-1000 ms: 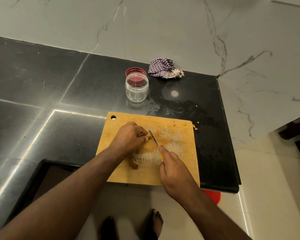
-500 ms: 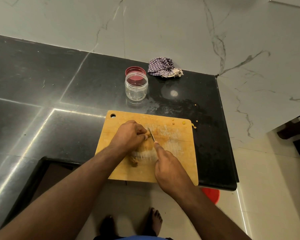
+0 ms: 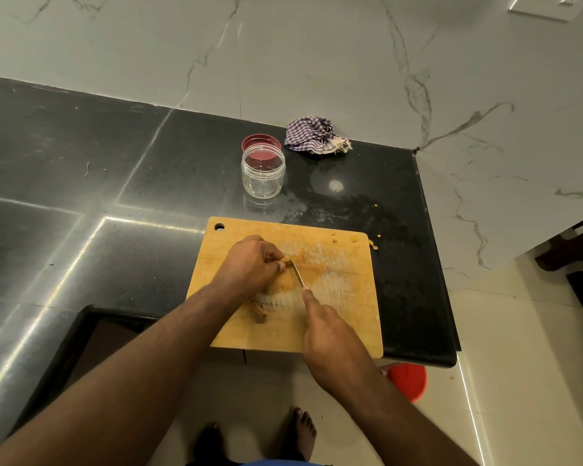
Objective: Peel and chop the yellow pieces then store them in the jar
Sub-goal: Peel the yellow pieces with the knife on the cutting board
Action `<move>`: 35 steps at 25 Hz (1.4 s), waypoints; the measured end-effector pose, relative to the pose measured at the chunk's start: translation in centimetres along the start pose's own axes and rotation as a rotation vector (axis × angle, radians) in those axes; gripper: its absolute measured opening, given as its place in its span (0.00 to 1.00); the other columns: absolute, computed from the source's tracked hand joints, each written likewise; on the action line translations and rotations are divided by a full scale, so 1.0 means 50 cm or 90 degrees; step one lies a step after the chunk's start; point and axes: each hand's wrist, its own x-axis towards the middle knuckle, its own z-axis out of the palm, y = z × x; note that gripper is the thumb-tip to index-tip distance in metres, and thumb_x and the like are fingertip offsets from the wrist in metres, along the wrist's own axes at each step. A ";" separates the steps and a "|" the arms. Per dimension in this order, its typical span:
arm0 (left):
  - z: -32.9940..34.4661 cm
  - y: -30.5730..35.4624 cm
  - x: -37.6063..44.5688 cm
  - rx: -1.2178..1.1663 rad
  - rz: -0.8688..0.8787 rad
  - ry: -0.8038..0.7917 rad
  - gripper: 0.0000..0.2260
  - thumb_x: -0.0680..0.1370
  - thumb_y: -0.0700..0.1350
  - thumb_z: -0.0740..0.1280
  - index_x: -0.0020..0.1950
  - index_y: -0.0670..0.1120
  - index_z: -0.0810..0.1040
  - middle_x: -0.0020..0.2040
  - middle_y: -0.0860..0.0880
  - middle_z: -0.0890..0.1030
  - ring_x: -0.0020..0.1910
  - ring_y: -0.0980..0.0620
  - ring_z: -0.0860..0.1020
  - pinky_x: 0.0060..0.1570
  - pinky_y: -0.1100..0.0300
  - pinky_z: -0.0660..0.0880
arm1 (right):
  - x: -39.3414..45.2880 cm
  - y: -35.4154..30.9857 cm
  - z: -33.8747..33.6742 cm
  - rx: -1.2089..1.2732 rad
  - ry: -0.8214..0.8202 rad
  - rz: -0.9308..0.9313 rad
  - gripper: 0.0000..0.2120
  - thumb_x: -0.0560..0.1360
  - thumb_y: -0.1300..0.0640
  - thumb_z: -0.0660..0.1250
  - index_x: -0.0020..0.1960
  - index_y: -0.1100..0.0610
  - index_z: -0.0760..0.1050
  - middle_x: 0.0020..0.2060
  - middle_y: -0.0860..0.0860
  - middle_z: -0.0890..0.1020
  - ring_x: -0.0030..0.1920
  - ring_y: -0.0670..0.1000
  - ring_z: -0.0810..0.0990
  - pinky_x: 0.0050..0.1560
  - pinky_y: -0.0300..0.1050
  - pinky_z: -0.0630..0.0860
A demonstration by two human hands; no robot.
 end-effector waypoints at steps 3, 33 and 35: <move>0.000 -0.003 -0.001 -0.001 -0.003 -0.001 0.12 0.76 0.49 0.73 0.59 0.50 0.84 0.51 0.55 0.77 0.48 0.56 0.74 0.43 0.64 0.69 | -0.008 0.025 -0.009 -0.007 0.025 0.024 0.27 0.83 0.55 0.51 0.80 0.47 0.46 0.62 0.50 0.71 0.53 0.49 0.74 0.54 0.45 0.73; 0.003 -0.007 0.000 -0.010 -0.005 0.005 0.12 0.76 0.50 0.73 0.59 0.50 0.84 0.52 0.55 0.77 0.49 0.57 0.74 0.43 0.65 0.68 | -0.015 0.022 -0.001 0.054 0.068 -0.007 0.25 0.84 0.54 0.52 0.80 0.47 0.51 0.61 0.47 0.73 0.55 0.45 0.74 0.56 0.42 0.74; 0.003 -0.008 0.000 -0.007 -0.003 0.008 0.13 0.76 0.49 0.73 0.60 0.50 0.84 0.52 0.54 0.78 0.49 0.57 0.74 0.44 0.65 0.68 | -0.007 0.014 -0.008 0.079 0.070 -0.014 0.26 0.84 0.55 0.53 0.80 0.47 0.51 0.63 0.47 0.73 0.57 0.44 0.72 0.59 0.40 0.72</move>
